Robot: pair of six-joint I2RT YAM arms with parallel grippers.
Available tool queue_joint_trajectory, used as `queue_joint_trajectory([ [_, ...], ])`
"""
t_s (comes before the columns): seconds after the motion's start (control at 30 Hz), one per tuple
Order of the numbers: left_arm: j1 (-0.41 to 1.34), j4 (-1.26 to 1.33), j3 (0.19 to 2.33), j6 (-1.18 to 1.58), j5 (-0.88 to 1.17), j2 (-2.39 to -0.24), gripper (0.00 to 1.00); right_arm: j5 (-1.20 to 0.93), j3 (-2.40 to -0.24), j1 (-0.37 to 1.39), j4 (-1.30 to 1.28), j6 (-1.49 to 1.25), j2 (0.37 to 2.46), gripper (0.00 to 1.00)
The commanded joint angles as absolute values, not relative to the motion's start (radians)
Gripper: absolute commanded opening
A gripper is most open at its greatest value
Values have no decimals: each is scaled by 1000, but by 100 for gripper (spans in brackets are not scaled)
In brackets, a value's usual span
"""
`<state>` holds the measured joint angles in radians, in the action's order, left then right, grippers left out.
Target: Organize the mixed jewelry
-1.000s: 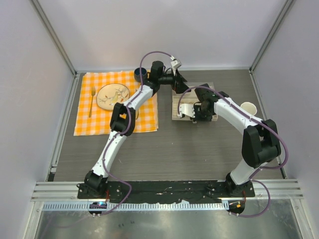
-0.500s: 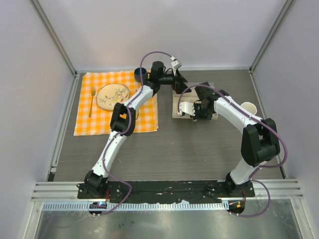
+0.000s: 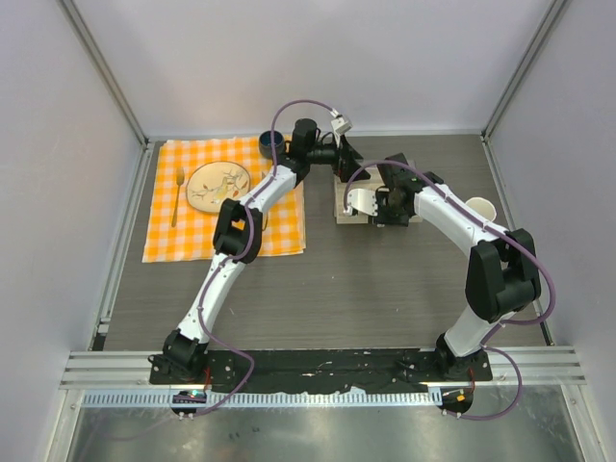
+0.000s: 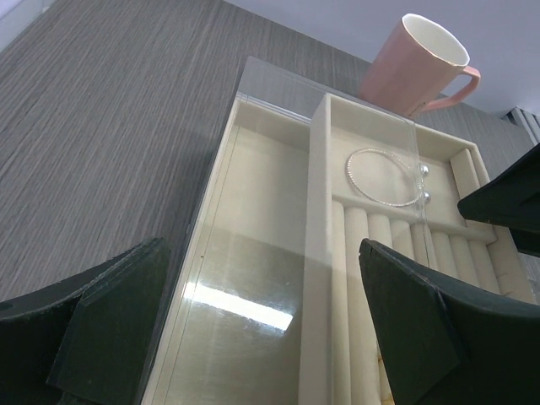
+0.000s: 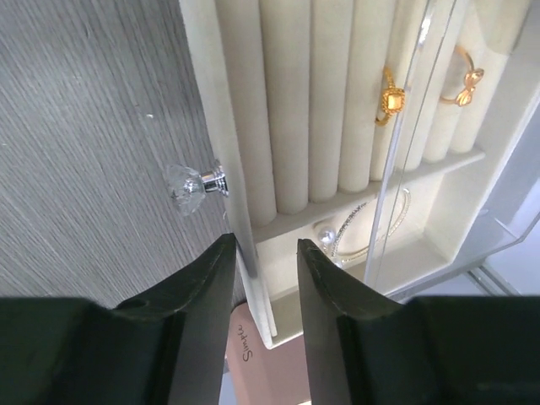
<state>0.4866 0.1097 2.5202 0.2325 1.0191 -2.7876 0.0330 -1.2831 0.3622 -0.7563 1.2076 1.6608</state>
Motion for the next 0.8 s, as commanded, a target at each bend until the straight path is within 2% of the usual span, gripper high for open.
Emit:
queue_joint_trajectory([
  [0.0, 509, 132, 2513, 252, 1066, -2795, 100, 71, -1321, 359, -669, 1210, 1638, 44],
  [0.33, 509, 133, 2511, 253, 1068, -2795, 100, 83, -1312, 359, -623, 1193, 1649, 49],
  [0.57, 511, 137, 2511, 258, 1069, -2798, 100, 64, -1299, 359, -575, 1164, 1654, 56],
  [0.77, 509, 149, 2507, 273, 1072, -2796, 100, 55, -1302, 359, -542, 1131, 1666, 57],
])
